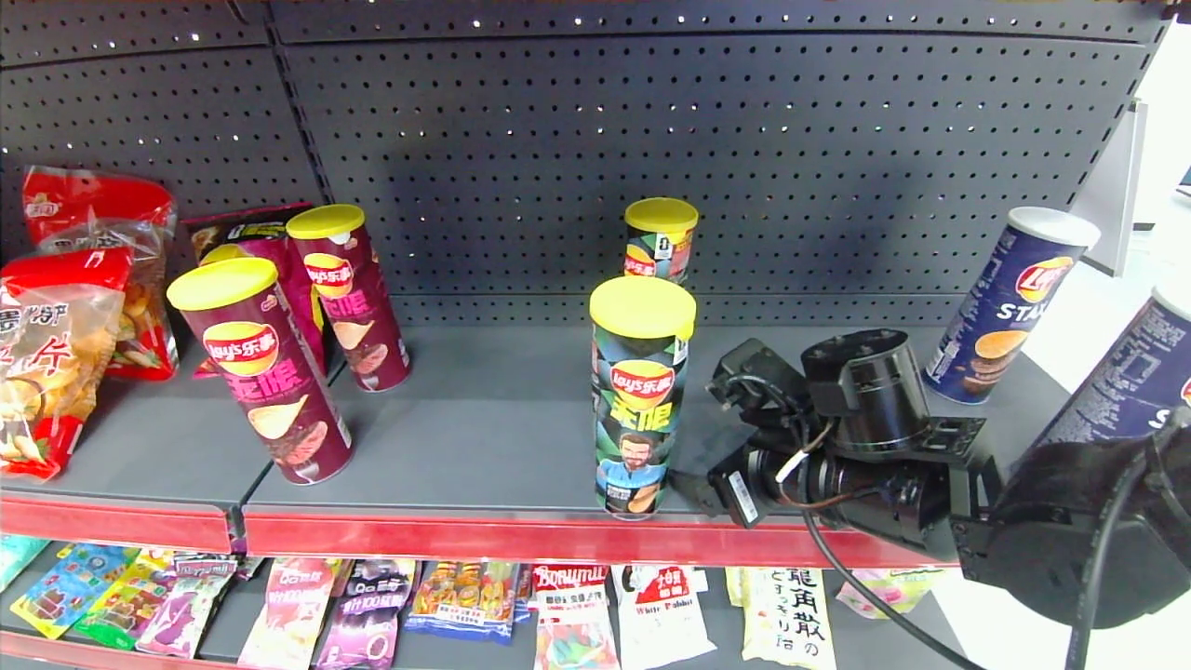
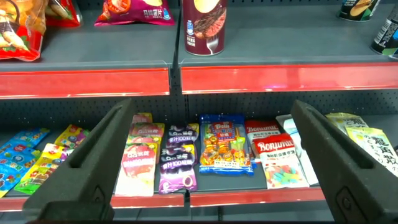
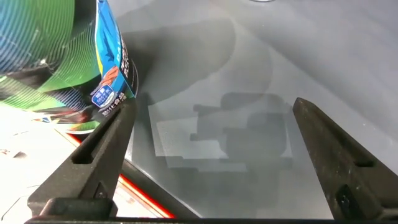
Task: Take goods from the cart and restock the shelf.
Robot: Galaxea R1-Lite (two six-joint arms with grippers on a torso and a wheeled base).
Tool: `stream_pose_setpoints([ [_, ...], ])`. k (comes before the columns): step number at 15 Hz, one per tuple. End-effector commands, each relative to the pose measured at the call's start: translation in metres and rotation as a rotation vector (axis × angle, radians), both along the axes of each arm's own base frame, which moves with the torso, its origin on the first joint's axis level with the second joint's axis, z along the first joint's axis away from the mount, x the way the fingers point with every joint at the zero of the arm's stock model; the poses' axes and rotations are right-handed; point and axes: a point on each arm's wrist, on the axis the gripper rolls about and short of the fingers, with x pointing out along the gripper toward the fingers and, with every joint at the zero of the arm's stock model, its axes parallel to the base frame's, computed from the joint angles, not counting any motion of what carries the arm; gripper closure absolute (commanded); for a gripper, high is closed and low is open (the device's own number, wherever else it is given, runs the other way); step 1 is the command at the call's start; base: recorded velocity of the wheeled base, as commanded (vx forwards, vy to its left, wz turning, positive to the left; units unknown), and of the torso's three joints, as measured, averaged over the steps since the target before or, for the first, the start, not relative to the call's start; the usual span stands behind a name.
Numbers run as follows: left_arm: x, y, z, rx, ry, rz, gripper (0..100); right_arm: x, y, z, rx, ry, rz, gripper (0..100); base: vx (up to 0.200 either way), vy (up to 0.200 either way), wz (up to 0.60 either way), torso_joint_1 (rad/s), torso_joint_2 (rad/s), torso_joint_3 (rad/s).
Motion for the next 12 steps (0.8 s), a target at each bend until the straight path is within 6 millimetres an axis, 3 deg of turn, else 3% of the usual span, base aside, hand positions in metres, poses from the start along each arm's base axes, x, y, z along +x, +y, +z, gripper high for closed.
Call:
stream_pose_setpoints([
  [1,0.0001,0.0,0.0,0.0,0.001,-0.001,0,0.0003,0.0001,-0.0001,0.0,0.0,0.0,0,0.0,0.0,0.0,0.0,0.0,0.0],
  [12,0.0,0.0,0.0,0.0,0.0,0.001,0,-0.0024,-0.0033,0.0021,0.003,-0.004,-0.003,0,0.0,0.0,0.0,0.0,0.0,0.0],
])
